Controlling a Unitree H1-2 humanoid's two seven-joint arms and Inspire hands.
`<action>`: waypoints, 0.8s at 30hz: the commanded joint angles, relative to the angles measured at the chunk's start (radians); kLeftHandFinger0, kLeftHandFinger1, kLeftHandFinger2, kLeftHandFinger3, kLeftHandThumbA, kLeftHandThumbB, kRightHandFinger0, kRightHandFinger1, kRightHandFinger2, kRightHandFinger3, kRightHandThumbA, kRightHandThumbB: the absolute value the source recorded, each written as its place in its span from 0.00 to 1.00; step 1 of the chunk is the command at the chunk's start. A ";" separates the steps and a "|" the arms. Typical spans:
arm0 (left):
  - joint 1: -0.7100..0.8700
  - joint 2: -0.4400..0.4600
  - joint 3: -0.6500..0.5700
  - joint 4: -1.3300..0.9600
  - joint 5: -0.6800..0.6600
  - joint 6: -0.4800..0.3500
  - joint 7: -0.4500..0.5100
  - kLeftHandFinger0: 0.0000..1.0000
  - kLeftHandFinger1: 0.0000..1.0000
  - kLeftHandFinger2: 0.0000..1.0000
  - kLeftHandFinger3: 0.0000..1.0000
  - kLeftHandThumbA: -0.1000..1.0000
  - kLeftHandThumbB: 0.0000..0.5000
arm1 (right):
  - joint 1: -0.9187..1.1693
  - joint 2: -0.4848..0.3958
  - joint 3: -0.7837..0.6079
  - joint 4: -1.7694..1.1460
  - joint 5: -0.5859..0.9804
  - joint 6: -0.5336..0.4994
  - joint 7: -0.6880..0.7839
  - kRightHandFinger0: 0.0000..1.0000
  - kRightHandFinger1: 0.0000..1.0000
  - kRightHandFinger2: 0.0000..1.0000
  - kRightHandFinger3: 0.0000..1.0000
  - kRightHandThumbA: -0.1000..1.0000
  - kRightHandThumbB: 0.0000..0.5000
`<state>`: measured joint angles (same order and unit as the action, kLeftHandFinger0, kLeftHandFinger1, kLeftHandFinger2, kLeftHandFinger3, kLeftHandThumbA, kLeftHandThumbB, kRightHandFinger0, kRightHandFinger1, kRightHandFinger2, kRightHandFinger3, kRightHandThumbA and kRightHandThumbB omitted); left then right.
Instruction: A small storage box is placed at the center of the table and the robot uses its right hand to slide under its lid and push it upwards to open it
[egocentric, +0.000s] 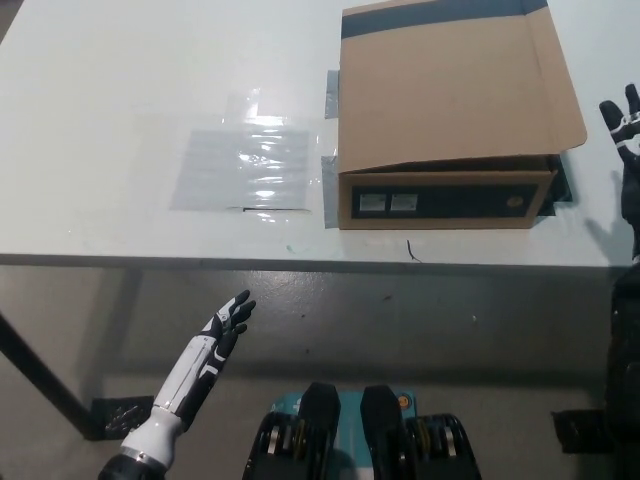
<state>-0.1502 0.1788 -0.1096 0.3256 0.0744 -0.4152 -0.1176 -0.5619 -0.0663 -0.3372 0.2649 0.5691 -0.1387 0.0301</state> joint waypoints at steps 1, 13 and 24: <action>-0.018 0.005 -0.004 -0.008 -0.005 -0.033 -0.019 1.00 1.00 1.00 1.00 1.00 1.00 | -0.059 0.009 0.002 0.014 0.012 -0.010 0.011 1.00 1.00 1.00 1.00 1.00 0.60; -0.012 0.005 -0.003 -0.011 -0.001 -0.033 -0.015 1.00 1.00 1.00 1.00 1.00 1.00 | -0.106 0.022 -0.022 0.175 0.022 -0.055 0.020 1.00 1.00 1.00 1.00 1.00 0.60; -0.014 0.006 -0.004 -0.014 0.001 -0.027 -0.015 1.00 1.00 1.00 1.00 1.00 1.00 | -0.144 0.016 -0.071 0.253 0.074 -0.047 0.055 1.00 1.00 1.00 1.00 1.00 0.63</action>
<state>-0.1499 0.1788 -0.1105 0.3255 0.0764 -0.4148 -0.1177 -0.6381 -0.0501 -0.3898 0.5262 0.5968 -0.1539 0.0423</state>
